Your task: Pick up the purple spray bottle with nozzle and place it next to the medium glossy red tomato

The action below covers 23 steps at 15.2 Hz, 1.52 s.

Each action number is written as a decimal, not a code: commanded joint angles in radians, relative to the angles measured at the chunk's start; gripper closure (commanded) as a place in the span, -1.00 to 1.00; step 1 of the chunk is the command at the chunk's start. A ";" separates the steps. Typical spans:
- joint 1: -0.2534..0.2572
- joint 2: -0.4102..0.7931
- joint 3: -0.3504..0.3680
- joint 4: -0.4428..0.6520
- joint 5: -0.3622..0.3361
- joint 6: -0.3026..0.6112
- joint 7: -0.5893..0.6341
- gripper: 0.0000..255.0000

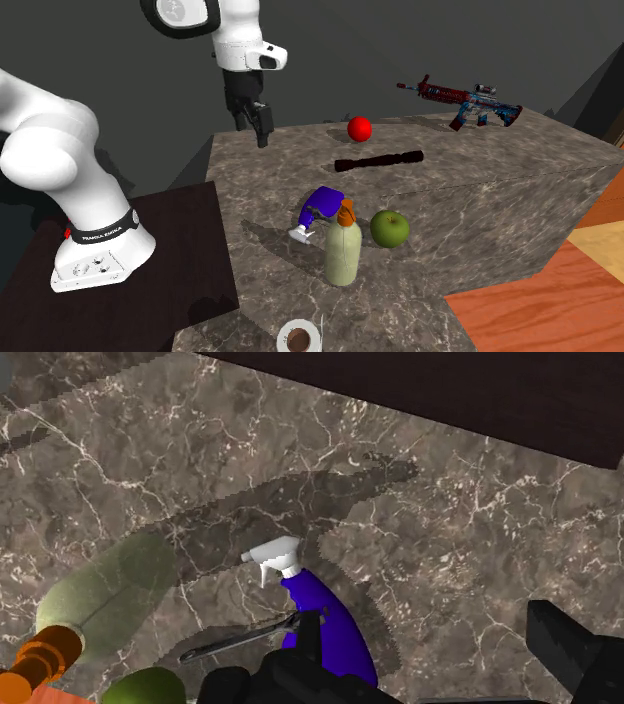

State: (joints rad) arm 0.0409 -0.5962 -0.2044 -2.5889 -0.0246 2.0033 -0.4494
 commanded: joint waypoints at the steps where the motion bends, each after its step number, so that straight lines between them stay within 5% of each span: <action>1: 0.014 0.057 -0.023 -0.017 -0.003 0.075 -0.059 -1.00; 8: 0.078 0.321 -0.107 -0.019 0.036 0.332 -0.283 -1.00; 13: 0.129 0.544 -0.145 0.029 0.146 0.488 -0.487 -1.00; 20: 0.111 0.865 -0.082 0.166 0.373 0.635 -0.807 -1.00; 23: 0.090 0.928 -0.049 0.190 0.414 0.670 -0.854 -1.00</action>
State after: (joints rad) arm 0.1359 0.3112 -0.2635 -2.4076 0.3749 2.6617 -1.2894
